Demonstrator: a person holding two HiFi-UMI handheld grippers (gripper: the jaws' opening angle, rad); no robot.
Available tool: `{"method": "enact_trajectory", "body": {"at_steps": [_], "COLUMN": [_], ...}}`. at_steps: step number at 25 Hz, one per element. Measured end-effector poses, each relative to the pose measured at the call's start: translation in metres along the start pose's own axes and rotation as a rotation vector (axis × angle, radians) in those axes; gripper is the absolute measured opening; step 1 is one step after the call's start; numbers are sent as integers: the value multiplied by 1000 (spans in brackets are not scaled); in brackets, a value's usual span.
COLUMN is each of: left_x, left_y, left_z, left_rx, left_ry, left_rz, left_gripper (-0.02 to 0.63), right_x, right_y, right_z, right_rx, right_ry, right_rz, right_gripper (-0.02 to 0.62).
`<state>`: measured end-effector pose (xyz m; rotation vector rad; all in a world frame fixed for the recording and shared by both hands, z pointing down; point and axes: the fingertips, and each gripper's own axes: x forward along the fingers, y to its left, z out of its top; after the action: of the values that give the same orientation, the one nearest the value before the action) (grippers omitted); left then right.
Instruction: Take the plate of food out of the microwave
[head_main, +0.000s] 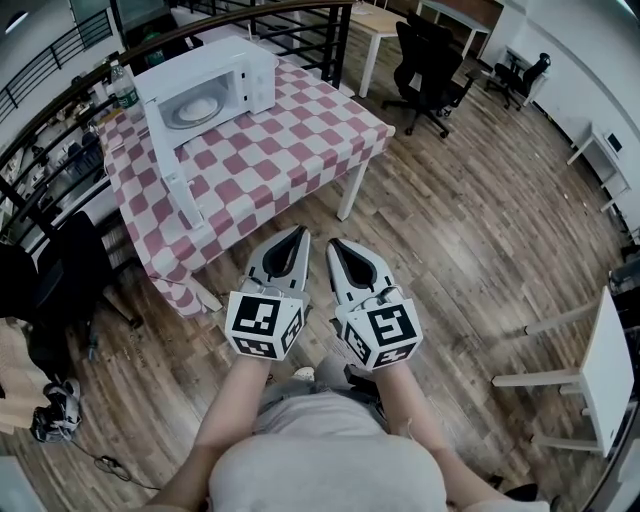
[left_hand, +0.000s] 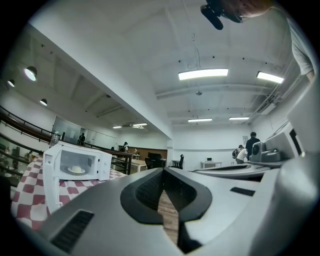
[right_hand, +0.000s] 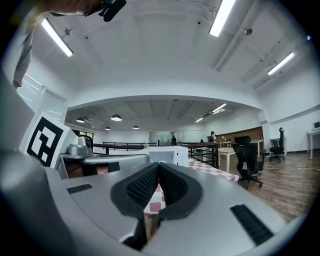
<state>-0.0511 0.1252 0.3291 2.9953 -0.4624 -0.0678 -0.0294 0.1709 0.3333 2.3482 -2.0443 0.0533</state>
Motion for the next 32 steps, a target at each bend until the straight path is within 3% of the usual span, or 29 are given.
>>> {"method": "enact_trajectory", "body": {"at_steps": [15, 32], "left_x": [42, 141], "left_y": [42, 114], "left_z": [-1, 9], "left_rx": [15, 37], "left_ry": [-6, -8], "left_rz": [60, 160], "left_gripper": [3, 3], "right_x": [57, 172], "right_y": [-24, -86], "right_z": [-9, 0], "right_rx": [24, 31], "right_ry": [8, -4], "right_rz": [45, 159], "right_gripper": [26, 26]}}
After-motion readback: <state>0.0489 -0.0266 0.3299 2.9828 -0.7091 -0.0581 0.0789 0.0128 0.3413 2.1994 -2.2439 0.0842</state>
